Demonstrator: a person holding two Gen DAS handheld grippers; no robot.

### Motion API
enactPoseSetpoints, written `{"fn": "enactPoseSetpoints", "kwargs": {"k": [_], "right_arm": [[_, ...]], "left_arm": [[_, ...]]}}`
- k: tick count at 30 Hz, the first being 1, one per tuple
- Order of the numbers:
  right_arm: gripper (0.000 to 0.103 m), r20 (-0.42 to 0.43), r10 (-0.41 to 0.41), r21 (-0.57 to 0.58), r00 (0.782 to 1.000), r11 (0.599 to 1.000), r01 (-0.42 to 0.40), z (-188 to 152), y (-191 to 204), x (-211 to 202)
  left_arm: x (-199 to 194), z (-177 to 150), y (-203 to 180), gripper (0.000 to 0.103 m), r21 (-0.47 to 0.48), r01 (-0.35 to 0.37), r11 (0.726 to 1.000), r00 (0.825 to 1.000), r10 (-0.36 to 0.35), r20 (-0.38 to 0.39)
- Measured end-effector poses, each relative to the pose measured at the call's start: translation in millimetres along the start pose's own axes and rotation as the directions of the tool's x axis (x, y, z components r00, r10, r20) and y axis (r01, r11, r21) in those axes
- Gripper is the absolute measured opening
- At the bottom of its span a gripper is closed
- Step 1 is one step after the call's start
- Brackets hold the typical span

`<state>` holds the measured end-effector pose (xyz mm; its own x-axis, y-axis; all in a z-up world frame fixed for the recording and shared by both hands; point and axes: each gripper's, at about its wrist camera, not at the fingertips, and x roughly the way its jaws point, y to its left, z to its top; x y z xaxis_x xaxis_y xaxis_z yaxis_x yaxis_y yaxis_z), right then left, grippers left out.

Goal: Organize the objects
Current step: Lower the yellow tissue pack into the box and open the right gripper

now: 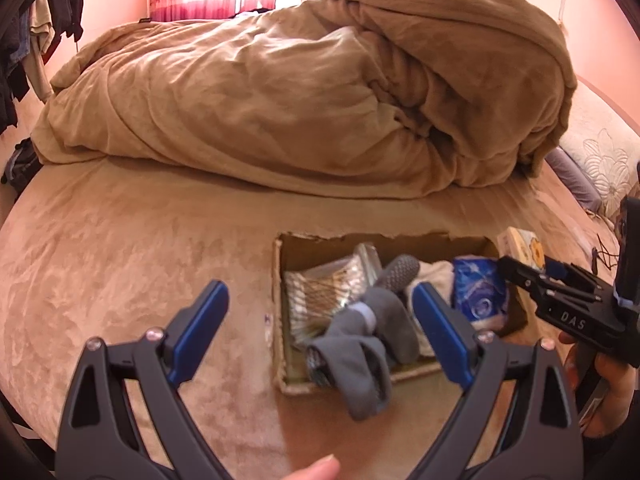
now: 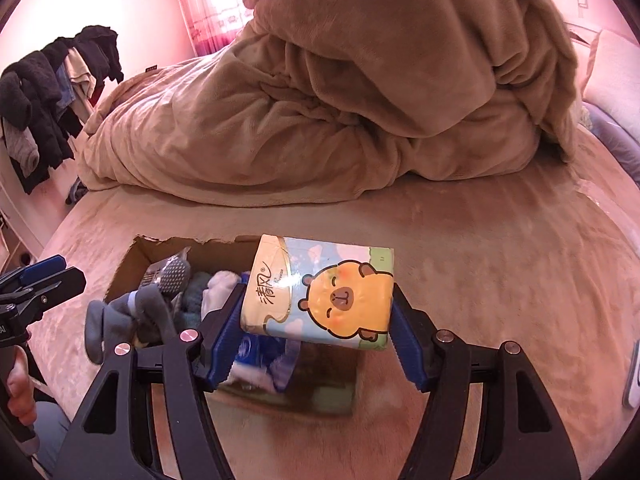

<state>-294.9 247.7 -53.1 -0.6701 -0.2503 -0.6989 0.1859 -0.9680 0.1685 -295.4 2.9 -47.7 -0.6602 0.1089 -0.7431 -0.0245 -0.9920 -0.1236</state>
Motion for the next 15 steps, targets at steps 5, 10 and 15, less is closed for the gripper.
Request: {"fn": "enactPoseSetpoints", "kwargs": {"k": [5,10,15], "right_arm": [[0.070,-0.024,0.080,0.027,0.996,0.996,-0.080,7,-2,20],[0.071,-0.033,0.115,0.075,0.993,0.991,-0.113,6,-12,28],[0.077,-0.032,0.211,0.153,0.977,0.967,-0.204,2,-25,27]], "left_arm": [[8,6,0,0.094,0.001,0.002,1.000,1.000,-0.002,0.002],[7,6,0,0.094,-0.010,0.010,1.000,1.000,-0.010,0.005],[4,2,-2,0.094,-0.005,0.014,1.000,1.000,-0.014,0.000]]}}
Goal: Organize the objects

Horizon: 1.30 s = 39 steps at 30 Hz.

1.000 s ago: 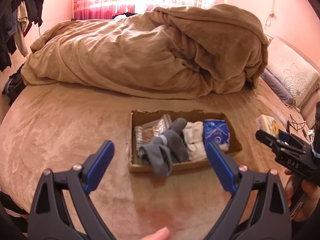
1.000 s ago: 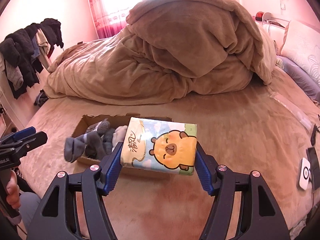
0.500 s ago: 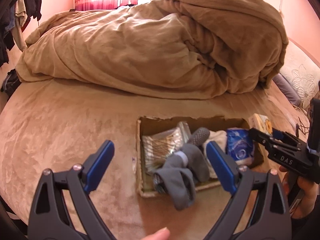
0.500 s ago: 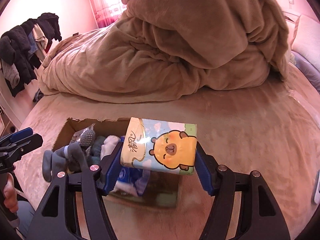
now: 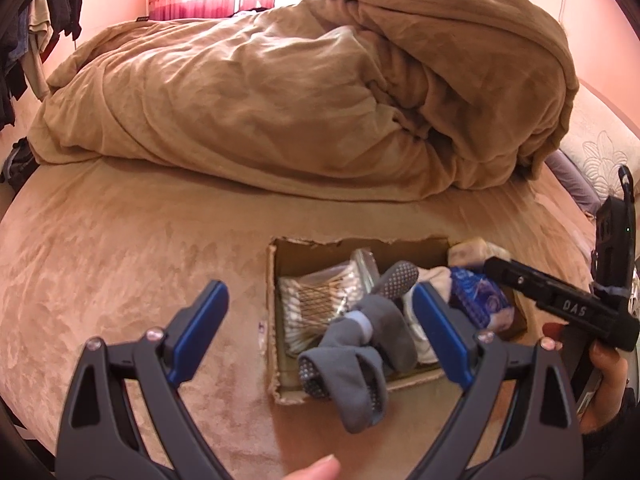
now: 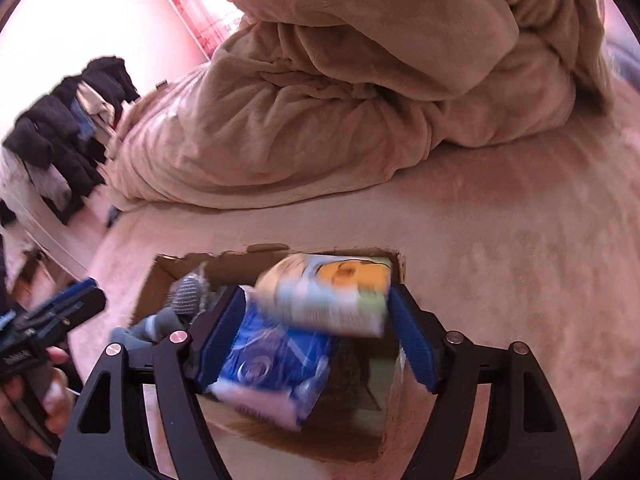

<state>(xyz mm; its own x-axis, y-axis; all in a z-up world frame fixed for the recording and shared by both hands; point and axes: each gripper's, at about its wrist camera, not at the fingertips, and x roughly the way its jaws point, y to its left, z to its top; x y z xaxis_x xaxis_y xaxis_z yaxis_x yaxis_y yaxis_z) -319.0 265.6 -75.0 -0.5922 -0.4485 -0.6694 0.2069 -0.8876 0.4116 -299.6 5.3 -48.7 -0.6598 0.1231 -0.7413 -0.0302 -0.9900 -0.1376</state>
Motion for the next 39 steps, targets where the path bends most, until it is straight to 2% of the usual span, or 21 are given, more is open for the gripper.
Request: {"fn": "enactPoseSetpoints", "kwargs": {"k": [4,12,20,31,39], "right_arm": [[0.077,0.012,0.002,0.003,1.000,1.000,-0.002,-4,1,-9],[0.077,0.022,-0.065,-0.020,0.998,0.998,0.065,-10,8,-25],[0.077,0.058,-0.116,-0.052,0.991,0.991,0.119,-22,30,-61],[0.077,0.122,-0.193,-0.133,0.974,0.969,0.209,-49,74,-113],[0.077,0.132,-0.206,-0.141,0.970,0.964,0.224,-80,95,-137]], "left_arm": [[-6,-3,3,0.094,-0.010,0.004,1.000,1.000,-0.004,0.003],[-29,-7,7,0.094,-0.024,0.004,1.000,1.000,-0.004,0.025],[-64,-21,4,0.094,-0.021,0.013,1.000,0.999,-0.012,0.044],[-109,-55,-7,0.094,-0.011,0.044,0.999,0.997,-0.044,0.058],[-136,-82,-15,0.094,0.021,0.047,0.999,0.997,-0.048,0.064]]}}
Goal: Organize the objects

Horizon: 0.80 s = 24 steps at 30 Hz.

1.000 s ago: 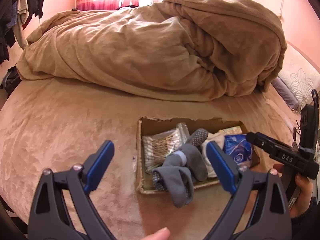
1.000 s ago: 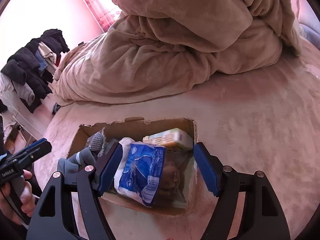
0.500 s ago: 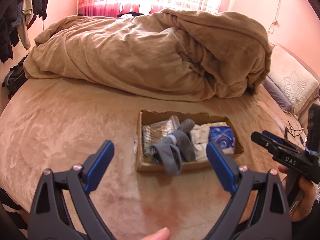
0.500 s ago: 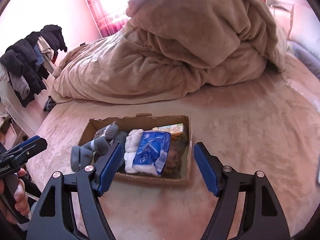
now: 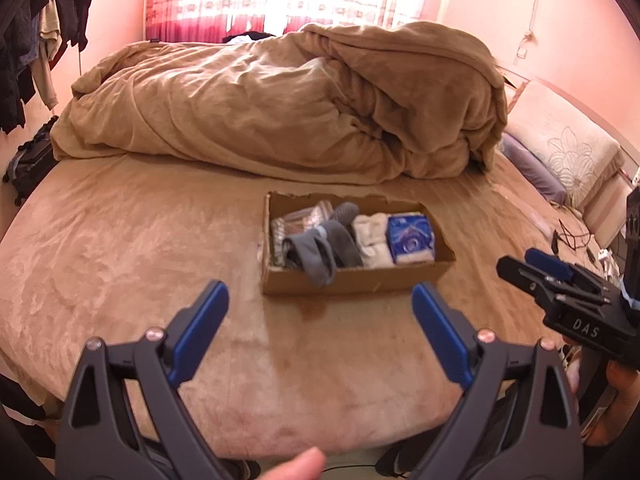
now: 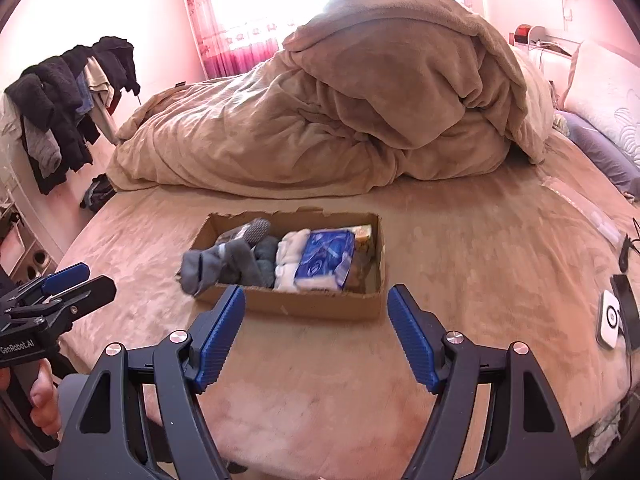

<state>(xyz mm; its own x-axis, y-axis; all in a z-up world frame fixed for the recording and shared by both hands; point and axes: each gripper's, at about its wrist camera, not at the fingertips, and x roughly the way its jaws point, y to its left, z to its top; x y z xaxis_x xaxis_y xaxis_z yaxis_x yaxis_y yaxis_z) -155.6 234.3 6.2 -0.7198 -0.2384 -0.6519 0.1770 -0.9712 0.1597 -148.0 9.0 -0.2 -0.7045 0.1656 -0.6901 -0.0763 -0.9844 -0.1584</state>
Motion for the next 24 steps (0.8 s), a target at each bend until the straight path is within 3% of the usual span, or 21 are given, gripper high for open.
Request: {"fn": "enactPoseSetpoints", "kwargs": {"k": [16,24], "right_arm": [[0.077,0.028,-0.009,-0.014,1.000,1.000,0.009,-50,30,-45],[0.077,0.037,-0.011,-0.013,0.999,1.000,0.012,-63,35,-52]], "left_arm": [[-36,-59,-1,0.094,0.050,-0.049,0.998,0.999,0.049,0.005],[-48,-69,1,0.094,0.051,-0.058,0.997,0.998,0.057,0.021]]}}
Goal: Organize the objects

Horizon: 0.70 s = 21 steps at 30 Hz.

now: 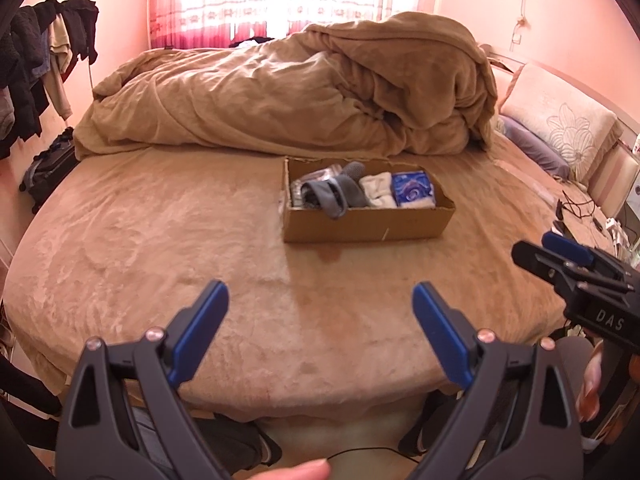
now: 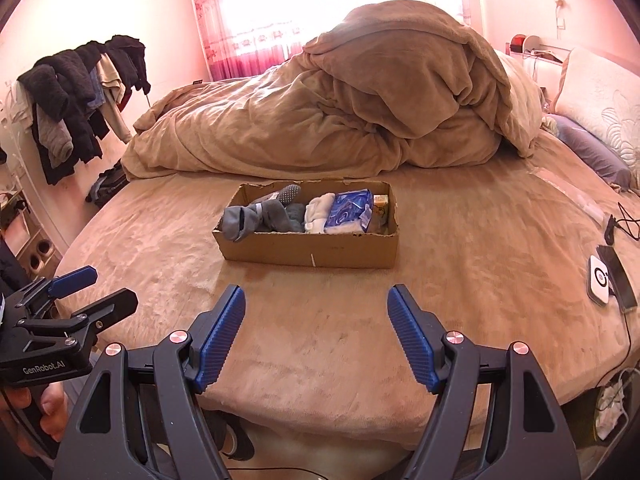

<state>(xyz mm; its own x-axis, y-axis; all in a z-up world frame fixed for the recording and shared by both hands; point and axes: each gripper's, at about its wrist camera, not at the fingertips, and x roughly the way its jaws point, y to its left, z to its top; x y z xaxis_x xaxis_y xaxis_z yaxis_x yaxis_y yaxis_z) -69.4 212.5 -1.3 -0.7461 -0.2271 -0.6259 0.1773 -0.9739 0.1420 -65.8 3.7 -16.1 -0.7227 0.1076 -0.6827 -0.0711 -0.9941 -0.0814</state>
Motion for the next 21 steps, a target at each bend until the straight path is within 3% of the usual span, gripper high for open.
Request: {"fn": "enactPoseSetpoints", "kwargs": {"k": [21], "right_arm": [[0.077,0.022,-0.002,-0.011,1.000,1.000,0.002,0,6,-13]], "left_arm": [[-17,2,-2,0.094,0.010,-0.008,1.000,1.000,0.007,0.026]]}}
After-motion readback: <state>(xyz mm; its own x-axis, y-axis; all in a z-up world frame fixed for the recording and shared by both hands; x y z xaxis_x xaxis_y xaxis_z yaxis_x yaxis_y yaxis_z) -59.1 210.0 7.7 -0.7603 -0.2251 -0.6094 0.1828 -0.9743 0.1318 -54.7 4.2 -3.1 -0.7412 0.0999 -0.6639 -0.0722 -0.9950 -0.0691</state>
